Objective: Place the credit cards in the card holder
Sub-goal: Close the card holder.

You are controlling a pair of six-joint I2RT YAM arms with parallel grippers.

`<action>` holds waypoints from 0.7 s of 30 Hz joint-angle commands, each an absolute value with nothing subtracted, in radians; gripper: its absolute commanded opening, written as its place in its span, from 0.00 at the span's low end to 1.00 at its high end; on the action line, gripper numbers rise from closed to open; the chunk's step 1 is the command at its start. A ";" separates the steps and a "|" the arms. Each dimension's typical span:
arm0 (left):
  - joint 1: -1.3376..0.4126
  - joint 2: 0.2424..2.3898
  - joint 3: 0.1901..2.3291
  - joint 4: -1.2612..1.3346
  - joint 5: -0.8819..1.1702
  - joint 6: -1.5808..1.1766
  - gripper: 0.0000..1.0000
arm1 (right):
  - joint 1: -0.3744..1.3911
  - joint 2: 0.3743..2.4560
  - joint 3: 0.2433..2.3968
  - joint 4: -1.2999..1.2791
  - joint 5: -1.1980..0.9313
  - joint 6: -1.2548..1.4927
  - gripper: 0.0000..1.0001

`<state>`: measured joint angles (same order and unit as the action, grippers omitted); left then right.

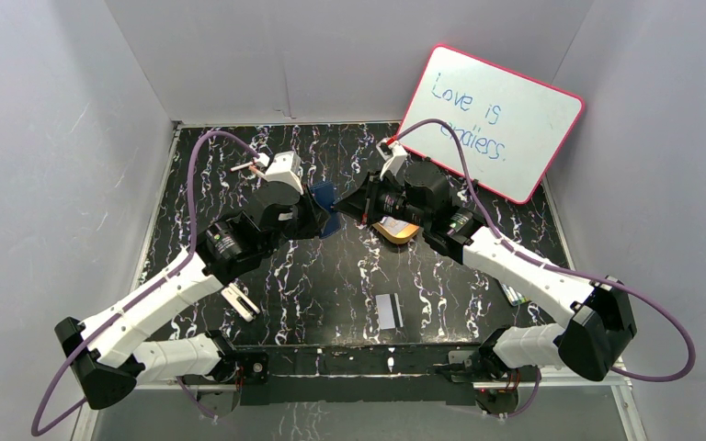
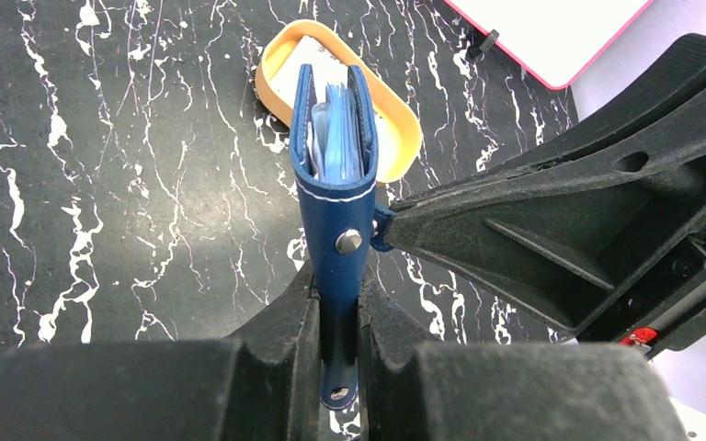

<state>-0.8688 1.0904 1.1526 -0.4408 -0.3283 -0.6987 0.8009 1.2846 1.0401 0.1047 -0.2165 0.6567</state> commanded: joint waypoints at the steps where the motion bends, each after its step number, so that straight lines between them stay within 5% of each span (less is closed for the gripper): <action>1: -0.874 1.055 1.149 -0.363 -0.279 -0.695 0.00 | 0.808 1.293 1.088 0.163 -0.228 0.664 0.00; 21: -0.876 1.032 1.127 -0.263 -0.140 -0.708 0.00 | 0.808 1.328 1.090 0.194 -0.268 0.694 0.00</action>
<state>-0.8547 1.0634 1.1187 -0.4091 -0.2825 -0.6922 0.7994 1.3090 1.0508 0.1146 -0.2295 0.6712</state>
